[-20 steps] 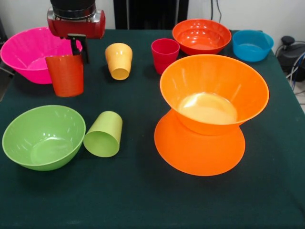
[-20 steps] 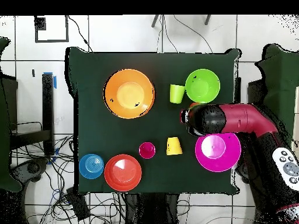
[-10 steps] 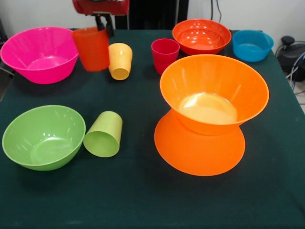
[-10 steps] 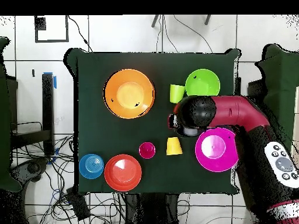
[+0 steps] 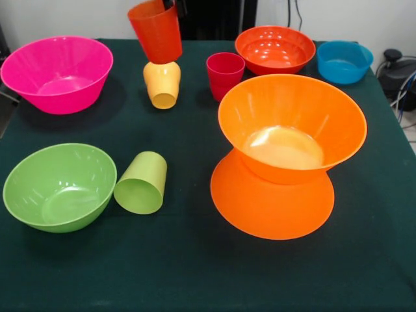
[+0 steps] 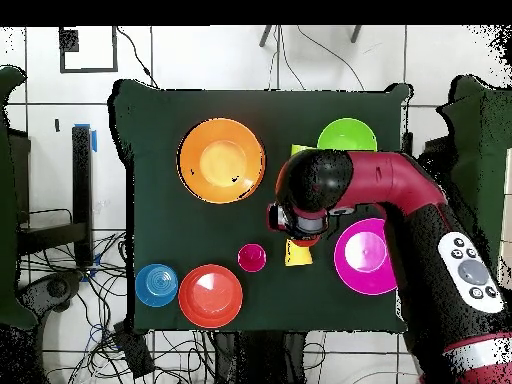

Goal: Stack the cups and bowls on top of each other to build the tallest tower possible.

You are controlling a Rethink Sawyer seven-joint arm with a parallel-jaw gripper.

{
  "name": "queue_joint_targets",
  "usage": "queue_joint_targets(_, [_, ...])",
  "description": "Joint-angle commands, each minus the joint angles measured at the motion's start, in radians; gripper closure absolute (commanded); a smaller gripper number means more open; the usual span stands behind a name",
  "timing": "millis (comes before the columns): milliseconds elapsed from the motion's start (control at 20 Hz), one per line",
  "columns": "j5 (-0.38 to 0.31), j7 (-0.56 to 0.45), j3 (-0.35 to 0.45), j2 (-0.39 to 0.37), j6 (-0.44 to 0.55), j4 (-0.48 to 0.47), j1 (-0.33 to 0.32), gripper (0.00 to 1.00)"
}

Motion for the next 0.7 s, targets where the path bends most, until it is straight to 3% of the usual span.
queue_joint_targets(50, [0.004,-0.174,0.042,-0.013,0.101,-0.063,0.034,1.00])
queue_joint_targets(700, [0.008,-0.038,0.016,-0.082,0.132,-0.113,0.147,1.00])
